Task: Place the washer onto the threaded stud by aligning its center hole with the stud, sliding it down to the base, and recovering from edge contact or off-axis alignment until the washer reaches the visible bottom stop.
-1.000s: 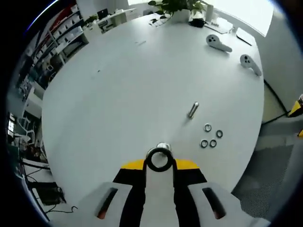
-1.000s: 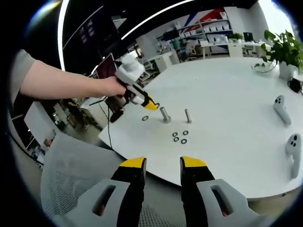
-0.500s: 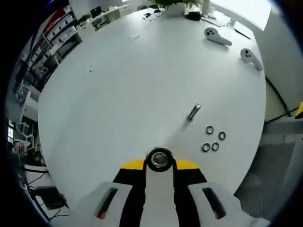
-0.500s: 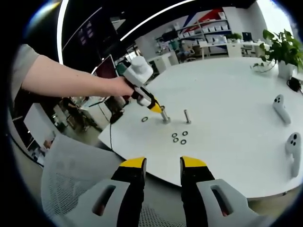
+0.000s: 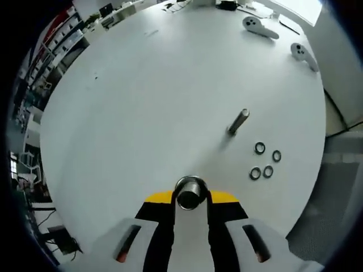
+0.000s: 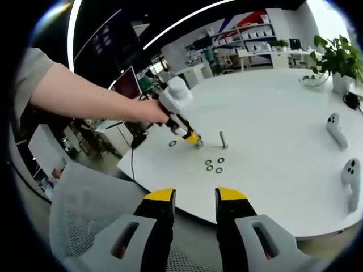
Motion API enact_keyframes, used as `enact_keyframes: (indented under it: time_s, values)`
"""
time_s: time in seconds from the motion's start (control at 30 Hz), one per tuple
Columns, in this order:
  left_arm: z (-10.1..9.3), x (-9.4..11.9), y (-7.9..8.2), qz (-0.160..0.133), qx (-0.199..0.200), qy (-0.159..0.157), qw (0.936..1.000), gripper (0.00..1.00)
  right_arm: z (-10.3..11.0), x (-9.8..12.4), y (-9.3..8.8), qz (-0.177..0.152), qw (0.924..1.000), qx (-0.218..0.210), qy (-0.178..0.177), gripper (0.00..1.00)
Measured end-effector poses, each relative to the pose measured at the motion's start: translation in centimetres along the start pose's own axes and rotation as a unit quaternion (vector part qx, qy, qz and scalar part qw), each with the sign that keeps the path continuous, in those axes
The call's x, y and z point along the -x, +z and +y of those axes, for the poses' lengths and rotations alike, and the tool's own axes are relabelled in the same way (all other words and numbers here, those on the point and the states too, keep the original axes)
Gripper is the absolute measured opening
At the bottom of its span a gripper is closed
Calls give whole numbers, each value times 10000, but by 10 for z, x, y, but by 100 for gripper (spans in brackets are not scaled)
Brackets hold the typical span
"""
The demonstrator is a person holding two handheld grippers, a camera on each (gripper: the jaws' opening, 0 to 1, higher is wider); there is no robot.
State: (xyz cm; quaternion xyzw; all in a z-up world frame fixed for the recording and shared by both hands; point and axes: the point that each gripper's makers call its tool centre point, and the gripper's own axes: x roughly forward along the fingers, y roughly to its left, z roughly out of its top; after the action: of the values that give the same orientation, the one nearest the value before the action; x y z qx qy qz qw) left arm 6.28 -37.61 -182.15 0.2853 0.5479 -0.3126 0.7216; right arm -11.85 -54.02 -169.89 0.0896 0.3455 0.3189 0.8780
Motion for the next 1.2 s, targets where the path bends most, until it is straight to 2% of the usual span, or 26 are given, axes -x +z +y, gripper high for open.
enact_keyframes:
  time_s: [0.27, 0.4, 0.43, 0.57, 0.7, 0.83, 0.9, 1.0, 1.07, 1.2]
  values:
    - [-1, -8, -4, 10, -64, 83, 9999, 20, -1, 0, 0, -2, 10000, -18, -11, 29]
    - [-3, -9, -6, 15, 135, -91, 9999, 21, 0, 0, 0, -2, 10000, -11, -1, 29]
    - [-2, -9, -7, 24, 52, -78, 10000, 21, 0, 0, 0, -3, 10000, -10, -1, 29]
    - [-2, -8, -8, -66, 111, -88, 9999, 21, -1, 0, 1, -15, 10000, -28, -15, 29]
    - [0, -4, -13, -150, 116, -9, 9998, 27, -1, 0, 0, -4, 10000, -50, -25, 29]
    - [4, -1, -26, -130, 86, 17, 9999, 27, 1, -1, -2, 77, 10000, -16, 10, 29]
    - [15, -2, -44, 20, 106, 99, 9999, 26, 0, -1, -2, 77, 10000, 14, -8, 29]
    - [28, -2, -66, 152, 530, 132, 9984, 27, -1, 0, -3, 87, 9999, -35, -38, 29]
    - [35, -1, -74, 93, 817, 155, 9965, 27, -2, 0, -3, 94, 9999, -37, -43, 29]
    - [43, 1, -93, 218, 765, 142, 9967, 26, -1, 0, -4, 120, 9999, -30, -25, 29]
